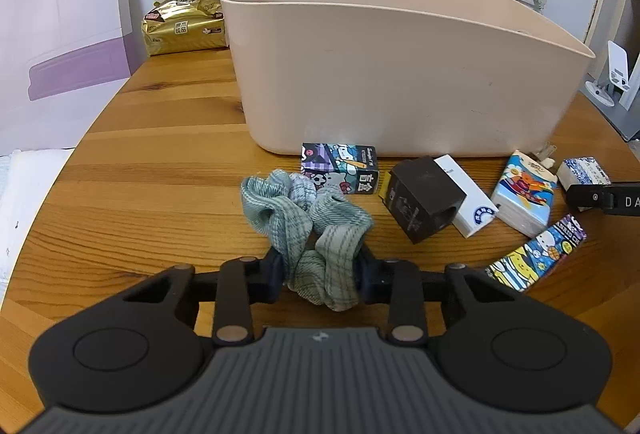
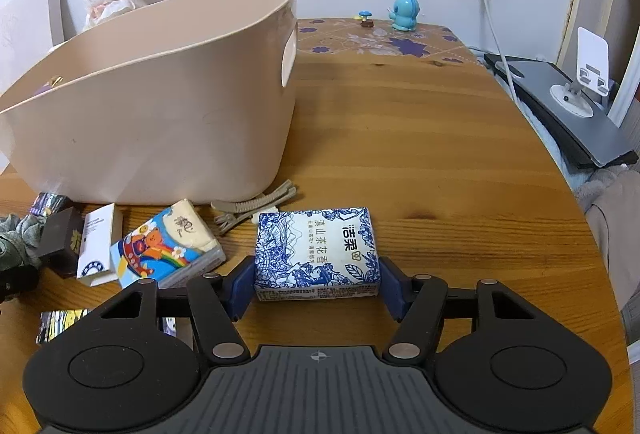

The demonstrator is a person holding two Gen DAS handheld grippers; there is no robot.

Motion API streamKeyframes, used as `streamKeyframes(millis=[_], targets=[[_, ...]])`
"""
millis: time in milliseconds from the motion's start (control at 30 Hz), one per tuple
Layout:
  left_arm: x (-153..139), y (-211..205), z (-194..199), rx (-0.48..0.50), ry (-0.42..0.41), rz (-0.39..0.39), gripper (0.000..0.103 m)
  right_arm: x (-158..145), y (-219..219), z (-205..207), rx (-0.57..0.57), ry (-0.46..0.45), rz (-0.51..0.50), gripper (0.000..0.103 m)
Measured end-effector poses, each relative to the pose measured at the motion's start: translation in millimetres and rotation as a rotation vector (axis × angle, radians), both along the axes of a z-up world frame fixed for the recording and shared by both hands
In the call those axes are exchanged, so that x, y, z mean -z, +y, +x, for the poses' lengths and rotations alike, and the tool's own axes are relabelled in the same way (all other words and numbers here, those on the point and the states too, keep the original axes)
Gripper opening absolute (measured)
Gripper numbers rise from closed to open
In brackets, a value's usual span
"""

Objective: Organize objects
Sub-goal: 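Grasp the blue-and-white tissue pack with right tool while left tool grasps the green scrunchie, then carry both items over the basket and open both tools to drop them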

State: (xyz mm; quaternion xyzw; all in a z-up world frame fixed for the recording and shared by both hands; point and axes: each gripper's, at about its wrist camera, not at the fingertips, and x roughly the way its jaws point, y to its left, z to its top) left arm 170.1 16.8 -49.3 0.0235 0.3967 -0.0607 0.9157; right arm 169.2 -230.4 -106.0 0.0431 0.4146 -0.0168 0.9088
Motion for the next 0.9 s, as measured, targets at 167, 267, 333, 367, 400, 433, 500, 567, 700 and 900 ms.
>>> streamKeyframes(millis=[167,267,333,367,400,433,500,567,700,900], targets=[[-5.4,7.9,-6.8,-0.012,-0.013,-0.034,0.021,-6.2,-4.0,-11.5,0.01,-0.016,0.05,0.06],[-15.9,12.7,-11.5,-0.018,-0.034,-0.037,0.019,-21.1,-2.7,-22.2,0.006,-0.059,0.057,0.06],[-26.9,15.3,-17.3,-0.019,-0.067,-0.042,0.018,-34.9,-0.9,-29.6,-0.002,-0.102,0.066,0.06],[-33.0,15.7,-19.2,-0.02,-0.084,-0.044,0.018,-41.3,0.1,-32.7,-0.006,-0.122,0.069,0.06],[-39.7,16.7,-21.0,-0.021,-0.102,-0.047,0.018,-49.0,1.0,-35.9,-0.009,-0.147,0.076,0.06],[-47.7,17.7,-23.2,-0.022,-0.125,-0.051,0.018,-55.5,1.6,-39.2,-0.012,-0.17,0.083,0.06],[-62.7,18.9,-24.3,-0.02,-0.163,-0.063,0.017,-69.5,3.2,-43.1,-0.018,-0.216,0.086,0.06],[-79.0,18.7,-25.2,-0.013,-0.207,-0.067,0.017,-83.3,5.9,-44.4,-0.028,-0.261,0.082,0.06],[-107.6,12.6,-17.2,0.006,-0.288,-0.045,0.018,-107.6,12.0,-36.5,-0.048,-0.334,0.073,0.06],[-126.1,-7.9,13.1,0.037,-0.338,-0.001,0.017,-133.2,27.8,-4.8,-0.079,-0.382,0.075,0.06]])
